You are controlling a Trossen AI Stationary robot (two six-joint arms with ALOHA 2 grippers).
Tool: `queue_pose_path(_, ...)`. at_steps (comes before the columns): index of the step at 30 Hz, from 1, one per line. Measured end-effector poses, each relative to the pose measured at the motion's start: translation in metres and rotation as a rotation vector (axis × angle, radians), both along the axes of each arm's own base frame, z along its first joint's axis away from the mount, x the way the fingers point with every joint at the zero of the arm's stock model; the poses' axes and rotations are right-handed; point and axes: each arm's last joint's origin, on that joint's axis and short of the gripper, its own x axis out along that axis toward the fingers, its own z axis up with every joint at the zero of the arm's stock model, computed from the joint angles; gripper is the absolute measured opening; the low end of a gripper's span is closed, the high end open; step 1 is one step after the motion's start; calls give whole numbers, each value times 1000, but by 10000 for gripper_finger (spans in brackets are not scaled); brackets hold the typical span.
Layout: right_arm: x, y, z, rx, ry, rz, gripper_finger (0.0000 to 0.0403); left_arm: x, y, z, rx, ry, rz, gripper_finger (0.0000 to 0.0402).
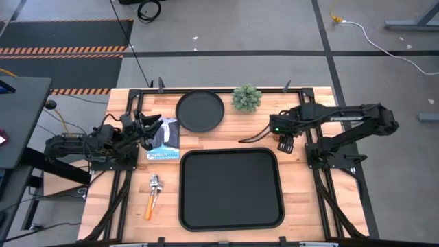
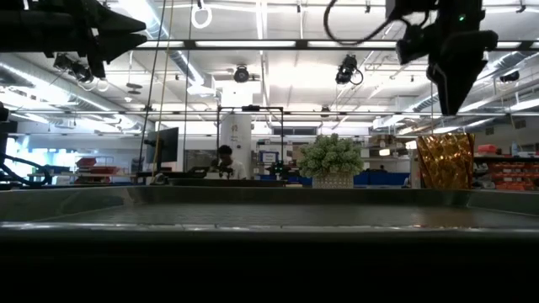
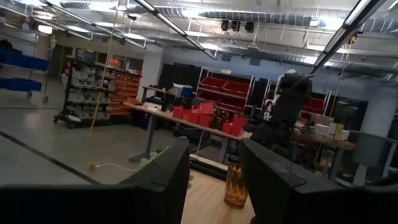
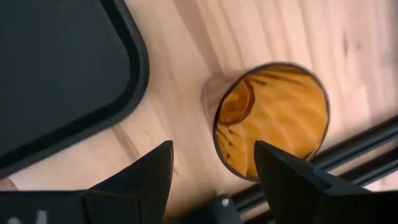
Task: Pick and place plate/cup/fork/spoon on tray
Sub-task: Put the yellow cup on the black tray
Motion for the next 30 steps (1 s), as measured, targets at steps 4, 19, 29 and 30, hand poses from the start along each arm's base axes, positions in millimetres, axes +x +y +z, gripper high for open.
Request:
queue_pose_path(4,6,-11,-11,59,89,-20,227,0,0,0,12,6,10,148)
queue_pose_path(19,22,-22,-34,67,228,40,207,0,0,0,12,7,13,148)
queue_pose_path(29,26,-31,-35,58,169,32,127,0,0,0,12,9,13,148)
queue_pose_path(30,26,-32,-35,58,167,26,121,0,0,0,12,9,13,148)
